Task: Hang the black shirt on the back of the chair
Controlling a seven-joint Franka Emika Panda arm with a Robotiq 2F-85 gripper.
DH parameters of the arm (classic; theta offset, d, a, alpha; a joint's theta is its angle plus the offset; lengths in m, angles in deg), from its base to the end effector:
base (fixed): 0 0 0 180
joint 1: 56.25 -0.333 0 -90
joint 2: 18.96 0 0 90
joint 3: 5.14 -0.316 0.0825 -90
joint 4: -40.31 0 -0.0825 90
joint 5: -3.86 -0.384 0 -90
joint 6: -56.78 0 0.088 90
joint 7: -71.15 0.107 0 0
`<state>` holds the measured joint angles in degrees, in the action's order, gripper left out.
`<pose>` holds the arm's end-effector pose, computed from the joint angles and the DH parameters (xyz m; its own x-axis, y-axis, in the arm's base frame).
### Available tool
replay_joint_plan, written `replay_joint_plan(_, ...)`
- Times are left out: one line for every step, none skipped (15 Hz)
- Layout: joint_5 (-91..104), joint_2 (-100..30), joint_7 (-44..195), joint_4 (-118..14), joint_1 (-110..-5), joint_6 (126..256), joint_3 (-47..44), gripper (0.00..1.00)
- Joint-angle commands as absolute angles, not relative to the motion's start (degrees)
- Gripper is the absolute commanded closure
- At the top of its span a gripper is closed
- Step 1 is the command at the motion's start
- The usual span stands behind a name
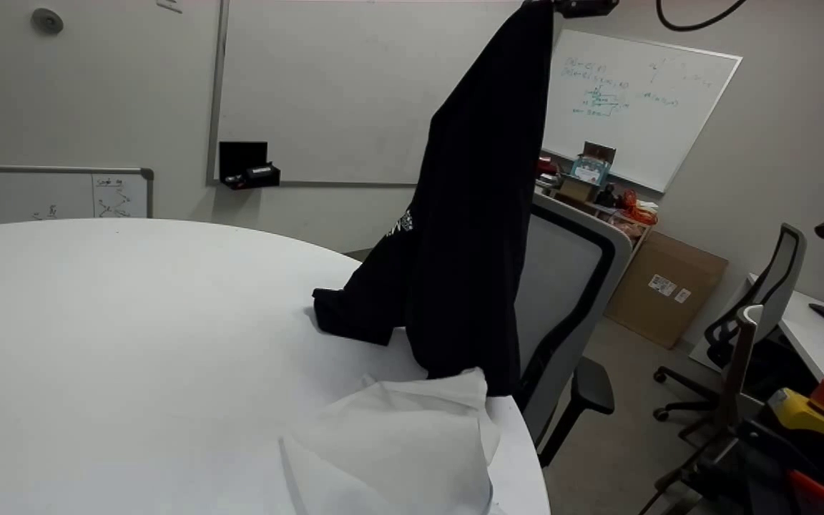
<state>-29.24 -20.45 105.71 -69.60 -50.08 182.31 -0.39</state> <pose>0.5850 -0.0925 0.5066 0.5058 -0.8481 -0.1581 -0.7788 -0.3701 -0.5064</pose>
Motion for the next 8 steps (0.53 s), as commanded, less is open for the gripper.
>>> replay_joint_plan(-33.4,-18.9,105.2,-67.8,-49.3,183.0,0.9,0.98)
replay_joint_plan(-34.2,-18.5,105.1,-67.6,-49.1,183.3,1.3,0.98)
replay_joint_plan(-35.1,-18.5,105.2,-66.9,-48.7,183.3,1.8,0.98)
replay_joint_plan(-35.9,-18.3,105.2,-66.7,-48.3,183.6,2.2,0.98)
replay_joint_plan(-36.7,-18.2,105.3,-66.2,-47.9,183.8,2.7,0.98)
replay_joint_plan(-37.6,-18.0,105.1,-65.8,-47.5,184.0,3.2,0.98)
replay_joint_plan(-38.4,-17.8,104.9,-65.6,-47.1,184.5,3.6,0.98)
replay_joint_plan(-39.1,-17.7,104.9,-65.3,-46.7,184.8,4.1,0.98)
